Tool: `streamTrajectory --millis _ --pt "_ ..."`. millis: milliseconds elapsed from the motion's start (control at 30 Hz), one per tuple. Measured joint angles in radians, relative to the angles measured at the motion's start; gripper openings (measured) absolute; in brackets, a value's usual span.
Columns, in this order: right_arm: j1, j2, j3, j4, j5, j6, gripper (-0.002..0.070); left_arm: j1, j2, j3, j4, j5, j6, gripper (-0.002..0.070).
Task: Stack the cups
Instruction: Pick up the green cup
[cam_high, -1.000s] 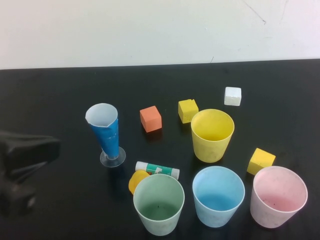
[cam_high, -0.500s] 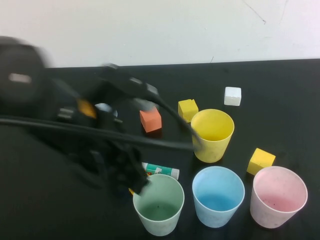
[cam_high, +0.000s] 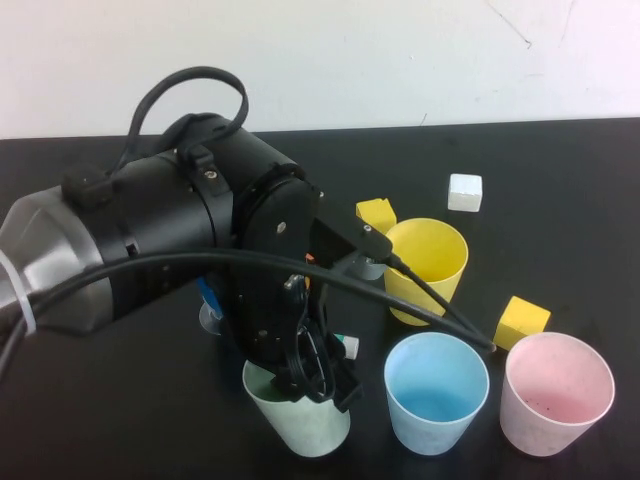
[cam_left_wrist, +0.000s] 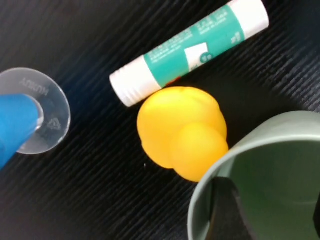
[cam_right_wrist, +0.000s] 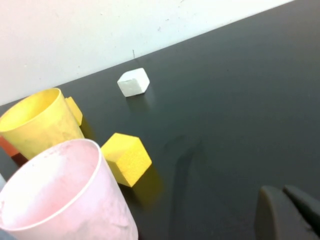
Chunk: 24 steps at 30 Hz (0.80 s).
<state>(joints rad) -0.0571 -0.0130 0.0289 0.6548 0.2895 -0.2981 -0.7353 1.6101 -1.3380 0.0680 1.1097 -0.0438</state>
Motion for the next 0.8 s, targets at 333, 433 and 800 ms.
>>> streamTrajectory --millis 333,433,800 --pt "0.000 0.000 0.000 0.001 0.000 -0.001 -0.0001 -0.001 0.011 -0.049 -0.025 -0.002 0.008 0.0362" --pt "0.000 0.000 0.000 0.002 0.000 -0.003 -0.0001 -0.001 -0.003 -0.082 -0.046 0.018 0.016 0.0363" --pt "0.000 0.000 0.000 0.002 0.000 -0.010 -0.0001 -0.001 -0.067 -0.132 -0.057 0.118 0.028 0.0363"
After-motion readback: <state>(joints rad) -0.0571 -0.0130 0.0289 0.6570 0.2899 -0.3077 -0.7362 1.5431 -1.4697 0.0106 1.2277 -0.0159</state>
